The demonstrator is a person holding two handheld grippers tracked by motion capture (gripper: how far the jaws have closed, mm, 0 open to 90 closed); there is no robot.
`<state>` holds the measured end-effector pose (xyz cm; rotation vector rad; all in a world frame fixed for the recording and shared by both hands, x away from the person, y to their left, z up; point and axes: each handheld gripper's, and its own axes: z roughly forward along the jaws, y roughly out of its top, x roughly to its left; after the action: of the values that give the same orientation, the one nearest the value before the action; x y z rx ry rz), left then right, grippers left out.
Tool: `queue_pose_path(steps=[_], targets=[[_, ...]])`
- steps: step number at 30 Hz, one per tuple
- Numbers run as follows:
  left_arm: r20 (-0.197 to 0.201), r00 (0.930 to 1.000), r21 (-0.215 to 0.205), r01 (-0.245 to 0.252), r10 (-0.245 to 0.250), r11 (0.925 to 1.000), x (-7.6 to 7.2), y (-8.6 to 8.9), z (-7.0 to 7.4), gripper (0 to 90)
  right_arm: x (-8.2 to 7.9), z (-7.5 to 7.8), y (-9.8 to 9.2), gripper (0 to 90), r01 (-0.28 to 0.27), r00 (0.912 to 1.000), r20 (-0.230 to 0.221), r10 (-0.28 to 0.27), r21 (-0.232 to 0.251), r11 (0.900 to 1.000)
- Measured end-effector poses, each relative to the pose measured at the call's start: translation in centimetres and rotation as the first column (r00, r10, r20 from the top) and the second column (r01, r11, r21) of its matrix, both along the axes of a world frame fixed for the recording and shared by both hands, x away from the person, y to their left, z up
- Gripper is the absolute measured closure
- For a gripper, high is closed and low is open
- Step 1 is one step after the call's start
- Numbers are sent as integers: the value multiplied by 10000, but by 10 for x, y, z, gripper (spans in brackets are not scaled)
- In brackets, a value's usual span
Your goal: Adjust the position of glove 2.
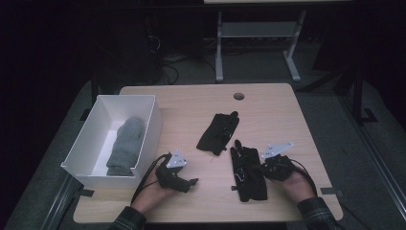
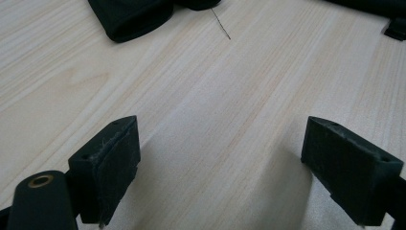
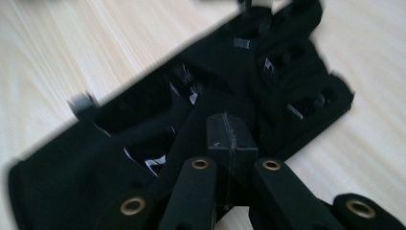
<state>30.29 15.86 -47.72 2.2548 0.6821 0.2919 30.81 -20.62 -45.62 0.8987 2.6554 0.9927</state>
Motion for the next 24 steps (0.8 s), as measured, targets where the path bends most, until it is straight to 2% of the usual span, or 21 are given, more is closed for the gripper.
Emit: queue_pose_path(steps=[6, 9, 10, 12, 14, 17, 20, 22, 24], targets=[[3, 10000, 8, 3, -3, 10000, 0, 0, 0, 125, -8, -2, 8, 900, -389, 9992, -113, 388, -90, 9992], [-52, 10000, -79, -58, 58, 10000, -1, 0, 0, 125, -11, 0, 12, 887, -589, 9983, 38, 590, -234, 9980], [-48, 10000, -78, -58, 58, 10000, -1, -1, 0, 125, -11, 1, 12, 866, -545, 9985, 68, 545, -121, 9984], [-54, 10000, -73, -56, 56, 10000, 0, 0, 0, 125, -9, 3, 6, 794, -281, 9995, 175, 278, 172, 9995], [-51, 10000, -62, -72, 71, 10000, -1, -1, 0, 125, -5, 3, -2, 665, 243, 9987, 447, -262, 425, 9988], [-144, 9999, 42, -77, 78, 10000, 0, -3, 1, 125, 3, -1, -16, 475, 1208, 9888, 803, -1259, 654, 9905], [-206, 9997, 135, -142, 145, 9998, 1, -4, 2, 125, 9, -5, -27, 370, 1671, 9821, 742, -1731, 808, 9826], [-323, 9994, 225, -128, 135, 9997, 2, -4, 4, 131, 12, -8, -31, 297, 1855, 9781, 818, -1914, 746, 9798], [-460, 9988, 197, -152, 161, 9997, 4, -4, 5, 134, 14, -13, -33, 276, 2147, 9727, 749, -2195, 666, 9744]])
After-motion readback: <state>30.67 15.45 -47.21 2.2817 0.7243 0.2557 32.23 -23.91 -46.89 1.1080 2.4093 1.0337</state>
